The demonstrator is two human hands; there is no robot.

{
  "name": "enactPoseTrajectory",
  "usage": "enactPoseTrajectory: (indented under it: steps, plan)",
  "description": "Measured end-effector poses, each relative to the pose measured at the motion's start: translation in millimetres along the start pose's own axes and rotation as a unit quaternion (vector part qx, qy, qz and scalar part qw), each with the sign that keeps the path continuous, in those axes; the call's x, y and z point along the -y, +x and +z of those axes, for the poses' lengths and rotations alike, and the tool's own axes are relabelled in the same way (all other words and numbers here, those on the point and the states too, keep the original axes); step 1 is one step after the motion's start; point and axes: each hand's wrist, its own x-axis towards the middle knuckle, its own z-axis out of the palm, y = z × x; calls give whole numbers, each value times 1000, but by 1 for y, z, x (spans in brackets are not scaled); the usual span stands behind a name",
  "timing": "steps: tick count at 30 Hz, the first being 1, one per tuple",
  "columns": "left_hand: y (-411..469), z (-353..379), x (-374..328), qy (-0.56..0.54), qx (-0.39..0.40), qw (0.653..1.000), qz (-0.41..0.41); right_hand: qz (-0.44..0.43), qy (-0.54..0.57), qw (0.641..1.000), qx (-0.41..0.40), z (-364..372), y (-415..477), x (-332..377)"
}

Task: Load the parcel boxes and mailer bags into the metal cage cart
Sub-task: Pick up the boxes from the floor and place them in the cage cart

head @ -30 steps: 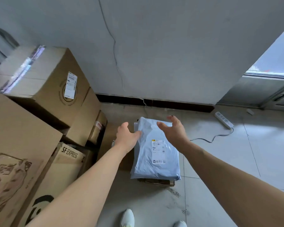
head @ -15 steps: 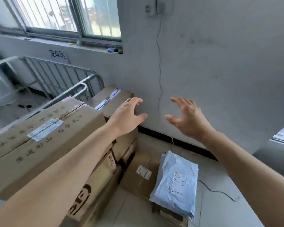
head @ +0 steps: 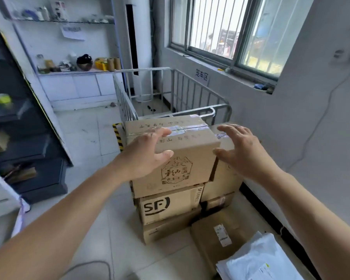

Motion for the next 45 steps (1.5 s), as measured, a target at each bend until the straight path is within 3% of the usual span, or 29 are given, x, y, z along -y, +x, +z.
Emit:
enactPoseTrajectory:
  steps: [6, 13, 23, 37, 42, 45]
  plan:
    - [-28, -38, 69, -8, -27, 997, -73, -48, 33, 998, 27, 40, 35, 55]
    - [-5, -70, 171, -17, 5, 996, -91, 2, 43, 998, 52, 103, 96, 112]
    - [109, -92, 260, -18, 74, 997, -6, 145, 28, 988, 45, 167, 172, 147]
    - [296, -70, 316, 3, 115, 989, 90, 210, -9, 977, -14, 212, 308, 106]
    - [353, -54, 342, -9, 164, 980, 110, 265, -14, 964, -13, 226, 343, 97]
    - [394, -38, 352, -36, 199, 966, 163, 324, -38, 944, -35, 235, 362, 93]
